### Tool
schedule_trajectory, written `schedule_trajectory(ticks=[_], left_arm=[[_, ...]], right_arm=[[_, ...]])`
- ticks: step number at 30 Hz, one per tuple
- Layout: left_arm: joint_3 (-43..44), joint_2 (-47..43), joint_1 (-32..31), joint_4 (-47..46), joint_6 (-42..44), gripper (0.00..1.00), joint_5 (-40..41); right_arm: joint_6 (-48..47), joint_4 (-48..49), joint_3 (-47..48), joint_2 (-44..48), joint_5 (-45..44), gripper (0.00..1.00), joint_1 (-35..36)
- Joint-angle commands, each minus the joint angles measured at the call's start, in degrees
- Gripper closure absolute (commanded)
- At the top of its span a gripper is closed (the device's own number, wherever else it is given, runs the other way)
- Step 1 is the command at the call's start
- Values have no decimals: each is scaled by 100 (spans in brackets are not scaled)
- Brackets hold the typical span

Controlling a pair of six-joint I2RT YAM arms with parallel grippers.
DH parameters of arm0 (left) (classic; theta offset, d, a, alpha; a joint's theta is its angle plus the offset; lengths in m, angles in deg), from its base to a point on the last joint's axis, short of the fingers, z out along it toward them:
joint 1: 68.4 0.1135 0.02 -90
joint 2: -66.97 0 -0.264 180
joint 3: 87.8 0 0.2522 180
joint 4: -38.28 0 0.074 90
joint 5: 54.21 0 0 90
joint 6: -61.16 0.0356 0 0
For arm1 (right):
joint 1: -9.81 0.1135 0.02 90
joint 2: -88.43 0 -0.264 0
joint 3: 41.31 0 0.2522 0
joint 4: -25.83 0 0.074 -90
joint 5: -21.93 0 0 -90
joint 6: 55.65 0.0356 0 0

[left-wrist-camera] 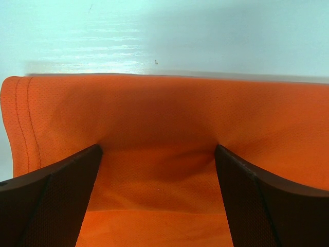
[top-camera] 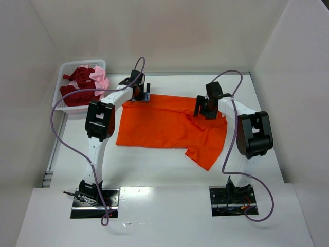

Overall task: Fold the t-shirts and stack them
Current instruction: Fold the flattened tshirt in 1/3 of the way

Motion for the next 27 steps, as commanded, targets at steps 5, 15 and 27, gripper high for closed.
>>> schedule_trajectory(ticks=[5,15,27], left_arm=[[-293,-45,96,377,-98,1,-146],[-452,-98,149,324,-45,1,-199],[-452,-98,149,272,-45,1,-251]], right_arm=[[687,-220,-456,485,-202,31,-9],[1180,-211,-1098,969,-527,36,-9],[1532,176,-1028,486,-642,48,-9]])
